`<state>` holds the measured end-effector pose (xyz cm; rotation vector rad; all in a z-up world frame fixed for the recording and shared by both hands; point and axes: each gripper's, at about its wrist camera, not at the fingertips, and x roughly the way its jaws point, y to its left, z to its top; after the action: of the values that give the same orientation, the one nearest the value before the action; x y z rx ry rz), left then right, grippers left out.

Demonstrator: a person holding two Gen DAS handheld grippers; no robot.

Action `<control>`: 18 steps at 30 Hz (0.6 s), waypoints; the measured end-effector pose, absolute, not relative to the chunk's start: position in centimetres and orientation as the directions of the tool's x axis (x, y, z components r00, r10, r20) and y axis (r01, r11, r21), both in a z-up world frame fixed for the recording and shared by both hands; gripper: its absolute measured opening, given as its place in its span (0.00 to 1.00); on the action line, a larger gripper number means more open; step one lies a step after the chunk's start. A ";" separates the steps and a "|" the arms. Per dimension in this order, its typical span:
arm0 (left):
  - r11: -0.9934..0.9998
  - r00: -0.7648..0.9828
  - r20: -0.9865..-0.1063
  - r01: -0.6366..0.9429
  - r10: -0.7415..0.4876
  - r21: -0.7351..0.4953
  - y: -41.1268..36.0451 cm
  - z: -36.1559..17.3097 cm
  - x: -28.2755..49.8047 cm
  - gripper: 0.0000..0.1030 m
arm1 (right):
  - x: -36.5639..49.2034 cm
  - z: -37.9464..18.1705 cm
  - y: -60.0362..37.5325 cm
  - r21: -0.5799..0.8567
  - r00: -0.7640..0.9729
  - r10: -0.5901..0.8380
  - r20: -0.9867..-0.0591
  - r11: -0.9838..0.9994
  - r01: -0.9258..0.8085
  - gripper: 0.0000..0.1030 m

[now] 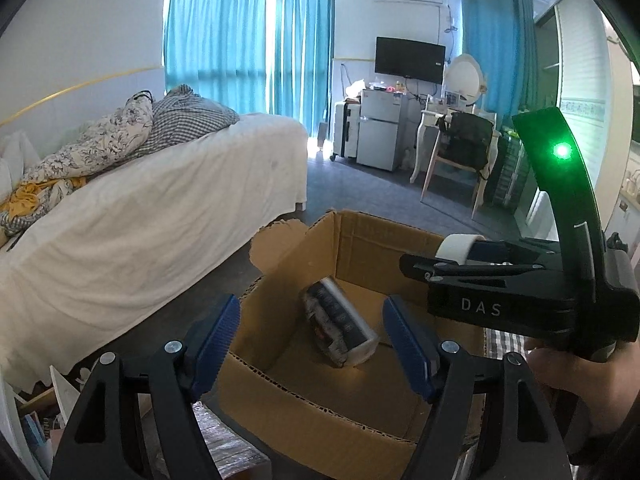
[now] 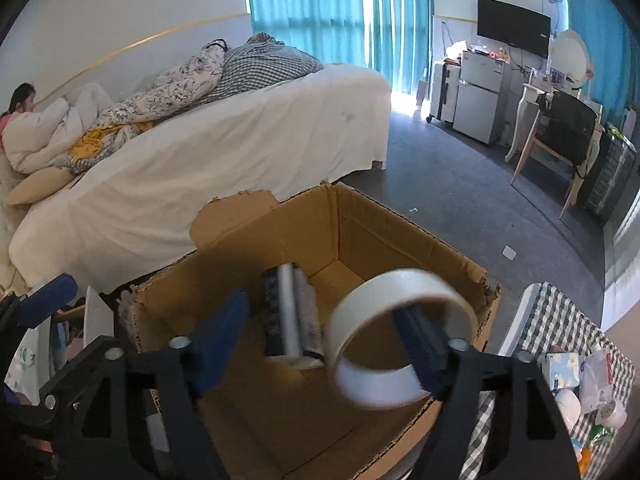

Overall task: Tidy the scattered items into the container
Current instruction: 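Lower the tape roll into the box and open the right tool, then return to the table and grasp the orange with the right tool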

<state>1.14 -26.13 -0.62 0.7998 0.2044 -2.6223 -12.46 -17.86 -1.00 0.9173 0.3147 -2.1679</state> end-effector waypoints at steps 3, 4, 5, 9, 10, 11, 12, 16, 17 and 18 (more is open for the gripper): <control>-0.912 -0.762 -0.559 0.410 -0.327 -0.026 -26.0 -0.5 1.4 0.74 | -12.7 -0.8 -17.9 0.052 -0.463 -0.538 -0.704 -0.689 0.723 0.80; -0.911 -0.763 -0.557 0.412 -0.328 -0.028 -26.0 -0.5 1.5 0.74 | -12.7 -0.7 -18.0 0.049 -0.461 -0.535 -0.707 -0.688 0.724 0.81; -0.910 -0.763 -0.556 0.414 -0.329 -0.029 -26.0 -0.4 1.5 0.74 | -12.7 -0.6 -18.0 0.047 -0.460 -0.535 -0.709 -0.686 0.726 0.81; -0.909 -0.766 -0.551 0.416 -0.332 -0.030 -25.8 -0.1 1.6 0.74 | -12.3 -0.2 -17.6 0.044 -0.469 -0.540 -0.699 -0.687 0.725 0.81; -0.910 -0.767 -0.550 0.415 -0.332 -0.029 -25.7 -0.1 1.6 0.74 | -12.2 -0.2 -17.4 0.046 -0.471 -0.540 -0.697 -0.690 0.723 0.81; -0.911 -0.768 -0.548 0.412 -0.331 -0.029 -25.6 0.0 1.6 0.74 | -12.2 -0.1 -17.1 0.047 -0.474 -0.541 -0.695 -0.692 0.720 0.81; -0.912 -0.770 -0.547 0.410 -0.329 -0.028 -25.5 0.0 1.6 0.74 | -12.2 0.0 -16.7 0.046 -0.480 -0.539 -0.692 -0.697 0.716 0.81; -0.919 -0.777 -0.542 0.394 -0.320 -0.022 -24.5 0.2 1.5 0.74 | -12.2 0.3 -15.0 0.040 -0.507 -0.524 -0.684 -0.722 0.691 0.81; -0.921 -0.779 -0.541 0.388 -0.316 -0.021 -24.2 0.3 1.4 0.74 | -12.2 0.3 -14.5 0.041 -0.513 -0.522 -0.682 -0.728 0.685 0.81; -0.923 -0.781 -0.540 0.384 -0.313 -0.020 -23.9 0.3 1.3 0.74 | -12.2 0.5 -13.8 0.040 -0.523 -0.517 -0.678 -0.736 0.676 0.81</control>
<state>1.26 -23.92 0.34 0.7732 0.1824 -2.6534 -12.22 -13.76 0.49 0.8985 0.2984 -2.2459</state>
